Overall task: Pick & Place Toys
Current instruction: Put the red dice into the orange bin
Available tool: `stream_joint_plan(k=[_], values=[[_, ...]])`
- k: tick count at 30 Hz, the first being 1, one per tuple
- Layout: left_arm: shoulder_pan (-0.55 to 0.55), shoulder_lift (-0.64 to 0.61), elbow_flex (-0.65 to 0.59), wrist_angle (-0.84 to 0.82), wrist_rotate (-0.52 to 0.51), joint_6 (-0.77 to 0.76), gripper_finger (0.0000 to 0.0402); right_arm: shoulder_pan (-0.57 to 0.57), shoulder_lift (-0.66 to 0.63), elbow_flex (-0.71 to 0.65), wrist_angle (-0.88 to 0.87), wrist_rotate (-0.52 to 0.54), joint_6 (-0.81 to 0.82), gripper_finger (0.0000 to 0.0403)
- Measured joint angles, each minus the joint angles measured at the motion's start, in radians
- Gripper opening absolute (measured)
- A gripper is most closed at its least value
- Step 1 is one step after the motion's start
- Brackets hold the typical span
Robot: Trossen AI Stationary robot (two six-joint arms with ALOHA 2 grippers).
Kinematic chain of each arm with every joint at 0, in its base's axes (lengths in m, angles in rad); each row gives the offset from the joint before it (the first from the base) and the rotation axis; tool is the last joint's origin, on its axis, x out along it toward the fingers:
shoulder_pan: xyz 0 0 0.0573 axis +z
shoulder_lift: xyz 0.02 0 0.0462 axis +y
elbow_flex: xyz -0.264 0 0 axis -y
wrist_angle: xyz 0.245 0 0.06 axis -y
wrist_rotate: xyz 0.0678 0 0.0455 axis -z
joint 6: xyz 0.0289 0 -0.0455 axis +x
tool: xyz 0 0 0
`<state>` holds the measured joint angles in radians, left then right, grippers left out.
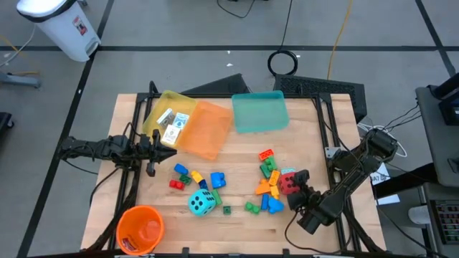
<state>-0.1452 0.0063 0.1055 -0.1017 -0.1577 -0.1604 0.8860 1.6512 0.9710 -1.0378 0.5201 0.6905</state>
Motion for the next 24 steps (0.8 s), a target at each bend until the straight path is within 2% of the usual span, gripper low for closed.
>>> stream_joint_plan(k=[3,6,15,18,24], values=[[0.000,0.000,0.000,0.000,0.000,0.000,0.0042,0.000,0.001,-0.001,0.003,0.004,0.036,0.0179],[0.000,0.000,0.000,0.000,0.000,0.000,0.0042,0.000,0.001,-0.001,0.005,0.001,0.054,0.0158],[0.000,0.000,0.000,0.000,0.000,0.000,0.0042,-0.002,-0.035,0.074,-0.061,-0.030,0.068,0.0156],[0.000,0.000,0.000,0.000,0.000,0.000,0.0042,-0.002,-0.080,0.122,-0.083,-0.043,0.069,0.0146],[0.000,0.000,0.000,0.000,0.000,0.000,0.0042,-0.021,-0.183,0.156,-0.092,0.001,0.097,0.0132]])
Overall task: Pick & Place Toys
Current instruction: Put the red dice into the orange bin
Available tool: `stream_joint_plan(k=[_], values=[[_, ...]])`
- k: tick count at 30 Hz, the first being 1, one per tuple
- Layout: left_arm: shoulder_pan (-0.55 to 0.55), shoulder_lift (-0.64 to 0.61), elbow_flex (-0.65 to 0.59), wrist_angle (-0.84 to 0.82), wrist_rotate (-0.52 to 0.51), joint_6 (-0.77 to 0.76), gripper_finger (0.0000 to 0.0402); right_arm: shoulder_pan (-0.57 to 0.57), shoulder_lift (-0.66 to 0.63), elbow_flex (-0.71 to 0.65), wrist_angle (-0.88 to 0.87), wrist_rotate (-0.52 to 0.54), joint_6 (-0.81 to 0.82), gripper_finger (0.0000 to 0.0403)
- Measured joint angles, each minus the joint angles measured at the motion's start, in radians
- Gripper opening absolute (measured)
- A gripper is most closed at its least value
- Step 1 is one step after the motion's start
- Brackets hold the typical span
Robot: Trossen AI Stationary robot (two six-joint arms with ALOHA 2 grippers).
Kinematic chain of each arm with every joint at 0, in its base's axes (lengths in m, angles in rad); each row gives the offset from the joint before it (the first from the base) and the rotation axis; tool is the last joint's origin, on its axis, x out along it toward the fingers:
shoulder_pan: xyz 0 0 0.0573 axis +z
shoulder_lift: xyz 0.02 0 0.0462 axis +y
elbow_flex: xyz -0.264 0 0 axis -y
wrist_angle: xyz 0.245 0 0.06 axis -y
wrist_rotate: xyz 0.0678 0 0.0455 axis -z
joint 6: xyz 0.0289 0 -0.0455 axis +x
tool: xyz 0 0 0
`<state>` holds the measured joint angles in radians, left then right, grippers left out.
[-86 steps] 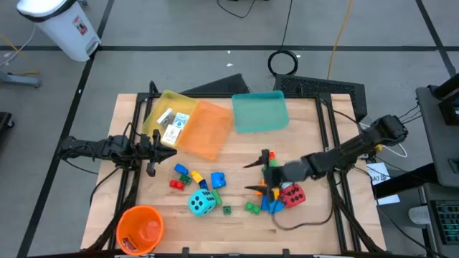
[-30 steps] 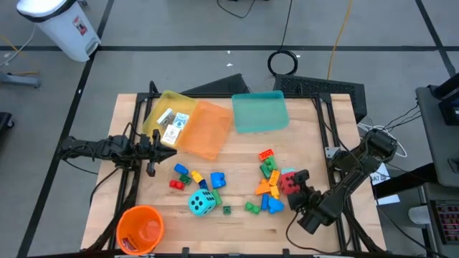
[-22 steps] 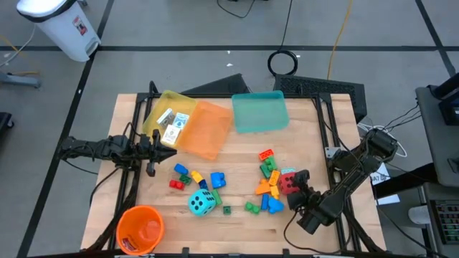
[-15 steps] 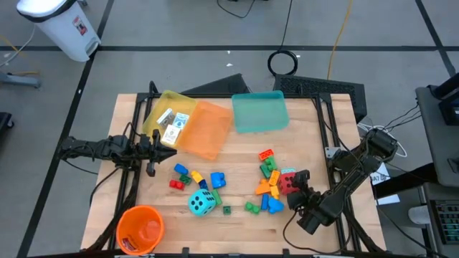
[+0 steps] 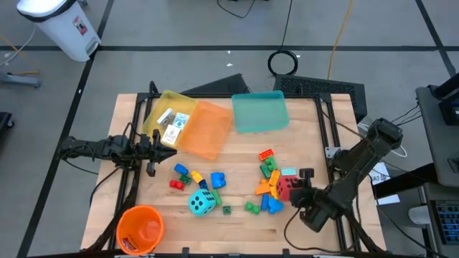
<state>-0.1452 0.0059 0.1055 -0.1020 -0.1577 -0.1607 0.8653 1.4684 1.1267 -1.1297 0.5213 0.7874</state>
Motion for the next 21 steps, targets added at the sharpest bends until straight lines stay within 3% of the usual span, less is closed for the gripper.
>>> stream_joint_plan(k=[4,8,15,21], values=[[0.000,0.000,0.000,0.000,0.000,0.000,0.0042,-0.016,-0.073,0.004,0.046,0.022,0.005,0.0132],[0.000,0.000,0.000,0.000,0.000,0.000,0.0042,-0.043,-0.129,0.001,0.207,0.112,-0.086,0.0132],[0.000,0.000,0.000,0.001,0.000,0.000,0.0042,-0.173,-0.186,-0.092,0.667,0.168,-0.396,0.0132],[0.000,0.000,0.000,0.020,0.000,0.067,0.0042,-0.361,-0.194,-0.240,1.099,0.082,-0.673,0.0132]])
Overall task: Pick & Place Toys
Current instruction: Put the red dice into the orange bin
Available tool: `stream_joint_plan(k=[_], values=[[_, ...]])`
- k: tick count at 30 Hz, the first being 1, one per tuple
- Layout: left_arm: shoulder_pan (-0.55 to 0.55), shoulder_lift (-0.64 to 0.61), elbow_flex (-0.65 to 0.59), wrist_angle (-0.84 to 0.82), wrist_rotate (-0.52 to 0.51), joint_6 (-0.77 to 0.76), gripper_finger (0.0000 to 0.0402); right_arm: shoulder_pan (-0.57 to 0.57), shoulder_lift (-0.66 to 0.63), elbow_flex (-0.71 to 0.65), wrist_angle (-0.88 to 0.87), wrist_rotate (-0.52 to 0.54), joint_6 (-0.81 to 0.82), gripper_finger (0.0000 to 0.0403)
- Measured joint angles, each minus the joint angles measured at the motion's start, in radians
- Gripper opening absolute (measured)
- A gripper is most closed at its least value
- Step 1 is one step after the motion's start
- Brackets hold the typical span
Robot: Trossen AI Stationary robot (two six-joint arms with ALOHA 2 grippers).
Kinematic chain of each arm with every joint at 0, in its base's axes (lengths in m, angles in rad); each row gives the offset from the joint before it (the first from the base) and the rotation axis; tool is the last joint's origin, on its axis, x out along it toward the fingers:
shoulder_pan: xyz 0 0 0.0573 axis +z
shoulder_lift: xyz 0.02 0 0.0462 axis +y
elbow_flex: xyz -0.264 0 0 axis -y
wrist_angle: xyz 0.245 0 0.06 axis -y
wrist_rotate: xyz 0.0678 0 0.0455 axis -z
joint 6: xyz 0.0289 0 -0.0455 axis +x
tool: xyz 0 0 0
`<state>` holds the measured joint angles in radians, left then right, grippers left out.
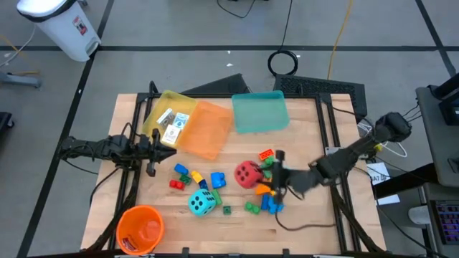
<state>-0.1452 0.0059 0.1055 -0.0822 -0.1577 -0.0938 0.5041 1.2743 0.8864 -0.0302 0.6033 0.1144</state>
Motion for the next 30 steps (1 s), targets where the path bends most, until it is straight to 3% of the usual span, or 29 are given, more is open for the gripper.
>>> stream_joint_plan(k=[6,9,15,19,23,27,30], values=[[0.000,0.000,0.000,0.072,0.000,0.006,0.0042,-0.219,0.000,-0.134,0.426,-0.306,-0.118,0.0122],[0.000,0.000,0.000,0.099,-0.001,0.007,0.0042,-0.316,0.001,-0.172,0.532,-0.425,-0.120,0.0120],[0.000,0.000,0.000,0.141,-0.003,-0.023,0.0042,-0.433,0.045,-0.177,0.614,-0.518,-0.126,0.0119],[0.002,0.038,0.000,0.152,-0.111,-0.100,0.0051,-0.481,0.090,-0.177,0.686,-0.583,-0.131,0.0119],[0.002,0.153,0.000,0.252,-0.124,-0.154,0.0113,-0.514,0.116,-0.177,0.739,-0.609,-0.134,0.0119],[0.011,0.337,0.000,0.450,-0.132,-0.142,0.0219,-0.532,0.116,-0.177,0.768,-0.609,-0.134,0.0118],[0.025,0.496,0.000,0.618,-0.129,-0.048,0.0303,-0.532,0.116,-0.177,0.791,-0.609,-0.134,0.0118]])
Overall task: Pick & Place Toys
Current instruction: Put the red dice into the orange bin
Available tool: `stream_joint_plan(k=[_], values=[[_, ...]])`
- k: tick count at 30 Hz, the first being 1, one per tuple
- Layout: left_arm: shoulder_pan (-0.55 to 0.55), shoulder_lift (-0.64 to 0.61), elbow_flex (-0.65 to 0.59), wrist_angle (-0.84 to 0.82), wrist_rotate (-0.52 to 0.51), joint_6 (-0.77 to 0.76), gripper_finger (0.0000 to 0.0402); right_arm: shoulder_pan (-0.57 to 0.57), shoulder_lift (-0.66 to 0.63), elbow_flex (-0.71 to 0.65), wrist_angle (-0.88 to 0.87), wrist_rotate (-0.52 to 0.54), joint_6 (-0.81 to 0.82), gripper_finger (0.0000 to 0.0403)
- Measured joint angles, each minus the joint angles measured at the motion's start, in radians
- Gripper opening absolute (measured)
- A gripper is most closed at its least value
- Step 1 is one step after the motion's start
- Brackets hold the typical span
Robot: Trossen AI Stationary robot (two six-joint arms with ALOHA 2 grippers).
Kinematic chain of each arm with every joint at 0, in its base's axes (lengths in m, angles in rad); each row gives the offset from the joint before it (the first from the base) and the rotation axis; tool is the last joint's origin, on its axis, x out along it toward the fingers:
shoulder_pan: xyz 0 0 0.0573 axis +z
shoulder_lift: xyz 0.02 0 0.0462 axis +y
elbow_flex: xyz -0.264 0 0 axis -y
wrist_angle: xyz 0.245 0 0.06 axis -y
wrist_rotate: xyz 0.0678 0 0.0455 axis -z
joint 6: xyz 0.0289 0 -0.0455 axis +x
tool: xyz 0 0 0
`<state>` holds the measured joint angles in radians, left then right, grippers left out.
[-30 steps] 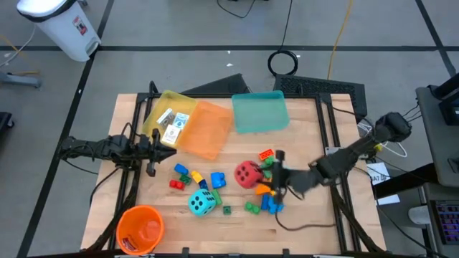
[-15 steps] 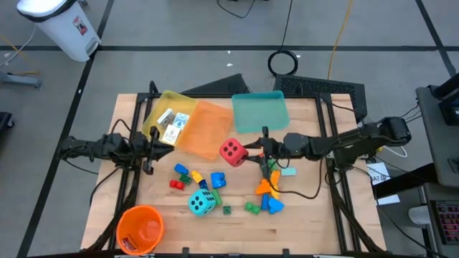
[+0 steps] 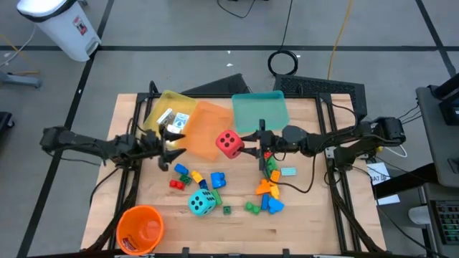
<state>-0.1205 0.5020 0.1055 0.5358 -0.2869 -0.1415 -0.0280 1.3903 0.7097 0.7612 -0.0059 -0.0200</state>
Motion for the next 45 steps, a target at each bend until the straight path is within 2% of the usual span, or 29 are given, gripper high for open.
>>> stream_joint_plan(k=[4,6,9,15,20,25,33,41,45], values=[[0.014,0.202,0.000,0.234,0.053,0.156,0.0384,0.001,0.000,0.000,0.039,-0.027,0.000,0.0118],[0.021,0.292,0.000,0.369,0.067,0.185,0.0393,0.005,0.000,0.000,0.055,-0.034,0.000,0.0118],[0.033,0.408,0.006,0.514,0.077,0.191,0.0374,0.010,0.000,0.000,0.095,-0.051,0.000,0.0118],[0.039,0.580,0.130,0.530,0.090,0.128,0.0348,0.010,0.000,0.000,0.128,-0.052,-0.005,0.0118],[0.039,0.713,0.265,0.511,0.184,0.187,0.0347,0.022,0.000,0.001,0.129,-0.052,-0.015,0.0118],[0.039,0.822,0.377,0.503,0.191,0.206,0.0347,0.050,0.000,0.001,0.129,-0.052,-0.042,0.0118],[0.038,0.891,0.482,0.488,0.292,0.183,0.0347,0.066,-0.005,-0.001,0.156,-0.074,-0.075,0.0118],[0.039,0.893,0.491,0.480,0.332,0.185,0.0344,0.065,-0.003,-0.001,0.156,-0.058,-0.102,0.0118],[0.039,0.893,0.495,0.480,0.338,0.182,0.0305,0.064,0.002,-0.001,0.132,-0.044,-0.113,0.0118]])
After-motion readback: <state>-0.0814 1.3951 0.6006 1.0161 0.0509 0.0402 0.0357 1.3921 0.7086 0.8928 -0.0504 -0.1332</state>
